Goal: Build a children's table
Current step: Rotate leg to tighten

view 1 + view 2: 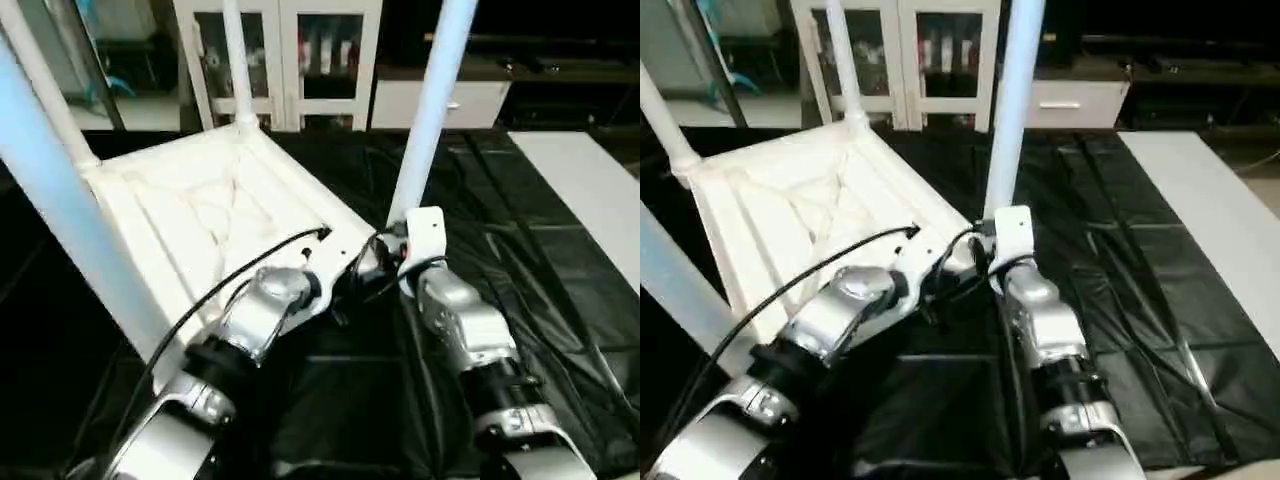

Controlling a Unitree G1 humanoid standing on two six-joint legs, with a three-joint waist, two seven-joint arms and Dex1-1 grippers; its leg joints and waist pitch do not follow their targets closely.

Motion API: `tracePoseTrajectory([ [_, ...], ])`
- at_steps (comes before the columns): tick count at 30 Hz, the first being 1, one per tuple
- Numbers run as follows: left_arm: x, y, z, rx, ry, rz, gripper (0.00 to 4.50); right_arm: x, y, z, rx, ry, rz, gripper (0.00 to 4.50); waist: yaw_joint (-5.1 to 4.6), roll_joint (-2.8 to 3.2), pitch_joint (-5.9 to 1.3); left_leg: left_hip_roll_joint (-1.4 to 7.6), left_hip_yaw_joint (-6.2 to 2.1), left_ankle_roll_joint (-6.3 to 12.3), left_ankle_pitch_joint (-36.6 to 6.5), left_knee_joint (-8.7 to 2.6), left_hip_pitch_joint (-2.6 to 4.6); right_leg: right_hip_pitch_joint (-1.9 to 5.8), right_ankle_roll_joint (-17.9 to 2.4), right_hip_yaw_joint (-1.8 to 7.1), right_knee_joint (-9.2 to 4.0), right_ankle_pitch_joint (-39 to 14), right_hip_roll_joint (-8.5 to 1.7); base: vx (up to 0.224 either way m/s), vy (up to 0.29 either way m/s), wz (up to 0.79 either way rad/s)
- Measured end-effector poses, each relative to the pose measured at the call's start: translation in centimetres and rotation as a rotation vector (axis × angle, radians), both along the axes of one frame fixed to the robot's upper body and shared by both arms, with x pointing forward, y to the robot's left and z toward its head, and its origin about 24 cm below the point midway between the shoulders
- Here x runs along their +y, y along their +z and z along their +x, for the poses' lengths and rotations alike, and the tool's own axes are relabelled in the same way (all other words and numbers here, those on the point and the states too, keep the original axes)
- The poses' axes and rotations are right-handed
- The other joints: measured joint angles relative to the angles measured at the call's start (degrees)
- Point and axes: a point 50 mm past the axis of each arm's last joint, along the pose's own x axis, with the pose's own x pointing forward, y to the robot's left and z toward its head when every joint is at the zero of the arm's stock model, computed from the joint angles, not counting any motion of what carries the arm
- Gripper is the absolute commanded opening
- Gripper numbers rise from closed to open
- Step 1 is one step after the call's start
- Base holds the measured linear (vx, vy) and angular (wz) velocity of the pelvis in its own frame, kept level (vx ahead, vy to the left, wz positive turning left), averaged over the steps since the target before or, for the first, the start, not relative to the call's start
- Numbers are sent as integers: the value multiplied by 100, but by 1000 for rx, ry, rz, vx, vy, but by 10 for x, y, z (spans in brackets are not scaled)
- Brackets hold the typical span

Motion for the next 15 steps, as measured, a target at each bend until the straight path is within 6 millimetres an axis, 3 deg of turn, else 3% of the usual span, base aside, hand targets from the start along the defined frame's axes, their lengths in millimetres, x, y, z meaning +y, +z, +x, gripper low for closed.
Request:
tracePoseTrajectory([
  [3,1,0,0,-6,-3,3,0,0,0,0,-9,9,5,265,-3,2,2,0,0,0,0,-5,-2,-4,1,-2,0,0,0,0,0,0],
  [5,3,1,0,-13,-13,7,0,-1,0,-1,-16,31,6,321,-2,3,2,0,-1,0,0,-10,-3,-7,7,-4,0,-4,0,0,0,0],
  [13,28,4,-13,-14,-154,25,0,-22,5,-21,-40,324,5,380,-13,2,7,10,-6,0,-1,-40,-16,-27,53,-12,-3,-37,11,0,0,0],
  [15,33,5,-16,-7,-199,38,0,-27,6,-25,-41,394,9,414,8,2,9,13,-6,1,0,-42,-17,-28,51,-18,-2,-43,11,0,0,0],
])
